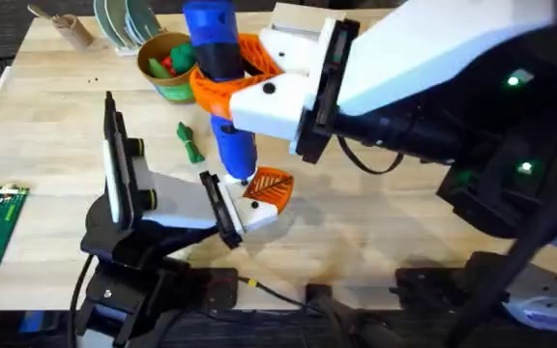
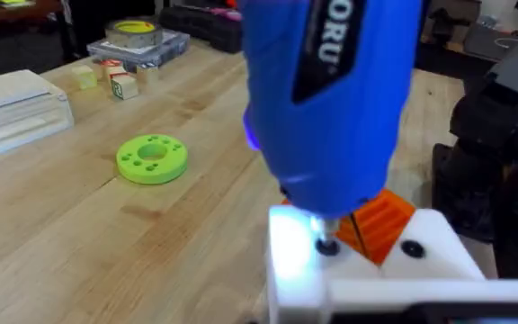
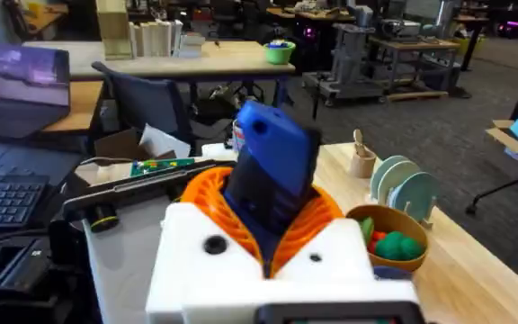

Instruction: Pick up the gripper from the table and insert it into the empty holder that is missing its gripper. Then pick up a screw, insert it into the mounting hole, and use the screwdriver to tighten it. Finally, clean up the table by picking up the vegetable and placing it into the bucket.

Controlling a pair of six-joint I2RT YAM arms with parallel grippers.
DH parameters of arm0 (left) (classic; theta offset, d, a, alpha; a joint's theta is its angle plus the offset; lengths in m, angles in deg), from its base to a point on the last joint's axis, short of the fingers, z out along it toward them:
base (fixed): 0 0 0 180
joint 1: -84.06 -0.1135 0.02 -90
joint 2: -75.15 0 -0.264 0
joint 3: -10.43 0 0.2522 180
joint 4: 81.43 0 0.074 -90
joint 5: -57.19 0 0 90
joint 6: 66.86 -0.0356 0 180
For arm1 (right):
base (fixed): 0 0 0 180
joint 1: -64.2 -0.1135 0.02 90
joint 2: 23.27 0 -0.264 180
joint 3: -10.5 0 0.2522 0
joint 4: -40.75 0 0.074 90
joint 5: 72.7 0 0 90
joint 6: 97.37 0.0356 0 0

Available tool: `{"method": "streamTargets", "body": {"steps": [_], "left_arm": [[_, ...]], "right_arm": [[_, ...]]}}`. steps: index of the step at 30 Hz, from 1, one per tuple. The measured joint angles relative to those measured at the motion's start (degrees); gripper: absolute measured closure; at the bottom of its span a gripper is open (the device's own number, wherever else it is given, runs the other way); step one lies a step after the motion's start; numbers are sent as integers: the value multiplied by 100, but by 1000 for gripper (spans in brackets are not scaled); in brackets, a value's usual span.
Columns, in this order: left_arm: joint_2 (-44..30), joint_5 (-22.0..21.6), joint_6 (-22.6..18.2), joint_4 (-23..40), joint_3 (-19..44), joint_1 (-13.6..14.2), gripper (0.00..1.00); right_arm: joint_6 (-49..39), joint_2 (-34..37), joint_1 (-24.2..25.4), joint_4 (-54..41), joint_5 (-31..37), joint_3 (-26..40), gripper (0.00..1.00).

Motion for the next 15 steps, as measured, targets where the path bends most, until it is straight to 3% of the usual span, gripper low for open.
{"method": "streamTargets", "body": {"steps": [5, 9, 15], "left_arm": [[-1, 0, -2, -1, 0, 0, 997], [1, 0, -2, -1, 0, 0, 997], [1, 2, -2, -1, 0, 0, 997]], "right_arm": [[-37, -63, 137, 555, -1, -35, 975], [-146, -326, 536, 1008, 3, -35, 975], [-1336, -228, 1315, 311, 431, -33, 975]]}}
